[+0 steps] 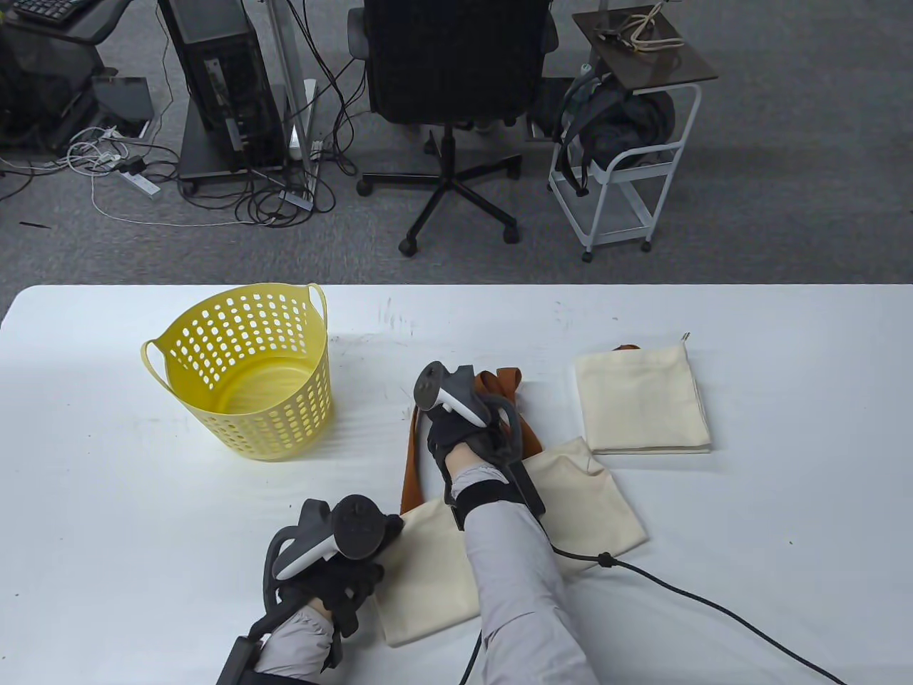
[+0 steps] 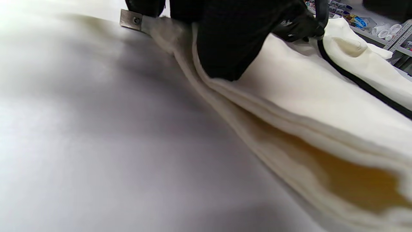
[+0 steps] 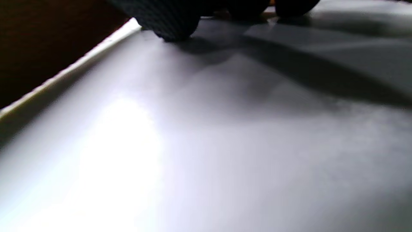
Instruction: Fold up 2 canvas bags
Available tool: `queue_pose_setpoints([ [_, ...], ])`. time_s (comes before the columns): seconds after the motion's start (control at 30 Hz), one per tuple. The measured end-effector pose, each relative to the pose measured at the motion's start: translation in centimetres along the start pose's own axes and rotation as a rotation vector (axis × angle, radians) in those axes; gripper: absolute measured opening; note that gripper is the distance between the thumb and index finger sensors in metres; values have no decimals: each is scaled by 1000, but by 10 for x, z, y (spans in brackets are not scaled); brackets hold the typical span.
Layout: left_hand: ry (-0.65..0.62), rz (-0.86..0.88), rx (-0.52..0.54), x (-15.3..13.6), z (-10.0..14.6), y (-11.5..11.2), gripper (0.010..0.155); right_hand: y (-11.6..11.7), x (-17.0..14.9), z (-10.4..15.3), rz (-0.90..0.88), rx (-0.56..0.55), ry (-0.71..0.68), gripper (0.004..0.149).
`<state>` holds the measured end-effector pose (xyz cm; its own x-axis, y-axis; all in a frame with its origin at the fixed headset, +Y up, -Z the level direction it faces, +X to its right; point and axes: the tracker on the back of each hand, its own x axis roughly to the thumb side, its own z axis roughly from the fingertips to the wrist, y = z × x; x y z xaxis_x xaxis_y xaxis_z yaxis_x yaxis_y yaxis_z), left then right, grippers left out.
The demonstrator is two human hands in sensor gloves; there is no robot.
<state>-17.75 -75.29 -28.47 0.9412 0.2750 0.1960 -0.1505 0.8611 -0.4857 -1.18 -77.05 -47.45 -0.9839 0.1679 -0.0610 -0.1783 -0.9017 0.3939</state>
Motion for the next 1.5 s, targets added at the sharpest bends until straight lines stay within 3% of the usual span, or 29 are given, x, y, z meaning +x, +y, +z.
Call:
queue_pose_setpoints([
  [0.1, 4, 4, 4, 0, 0, 0, 70, -8, -10, -1, -86, 175, -68, 64],
  [0.13, 3, 9, 3, 0, 0, 0, 70, -16, -16, 2, -146, 308, -108, 61],
  [0.17, 3, 12, 4, 0, 0, 0, 70, -29, -20, 9, -222, 330, -123, 56],
  [0.2, 4, 14, 5, 0, 0, 0, 70, -40, -23, 15, -255, 253, -132, 51],
  [0.23, 5, 15, 5, 0, 0, 0, 70, -56, -30, 24, -316, 73, -153, 49],
  [0.3, 7, 9, 6, 0, 0, 0, 70, -86, -47, 41, -472, -167, -171, 46],
  [0.4, 7, 6, 7, 0, 0, 0, 70, -102, -74, 53, -561, -274, -45, 54],
  [0.47, 8, 8, 6, 0, 0, 0, 70, -98, -87, 54, -508, -215, 92, 64],
  [0.53, 9, 10, 5, 0, 0, 0, 70, -82, -99, 52, -421, -156, 128, 70],
  [0.73, 8, 15, 5, 0, 0, 0, 70, -31, -91, 38, -365, -29, 118, 76],
  [0.87, 8, 28, 3, -1, 0, 0, 70, -19, -70, 35, -231, -70, 83, 61],
  [0.97, 9, 33, 2, -2, 0, 0, 70, -16, -53, 36, -115, -132, 58, 40],
  [1.1, 13, 40, 2, -3, 0, 0, 70, -16, -37, 40, -39, -143, 39, 39],
  [1.17, 13, 42, 2, -3, 0, 0, 70, -18, -33, 42, -37, -67, 46, 49],
  [1.3, 13, 40, 2, -3, -1, 1, 70, -22, -25, 44, -142, 180, 76, 92],
  [1.5, 13, 40, 2, -3, -1, 1, 70, -18, -1, 43, -75, 324, 123, 114],
])
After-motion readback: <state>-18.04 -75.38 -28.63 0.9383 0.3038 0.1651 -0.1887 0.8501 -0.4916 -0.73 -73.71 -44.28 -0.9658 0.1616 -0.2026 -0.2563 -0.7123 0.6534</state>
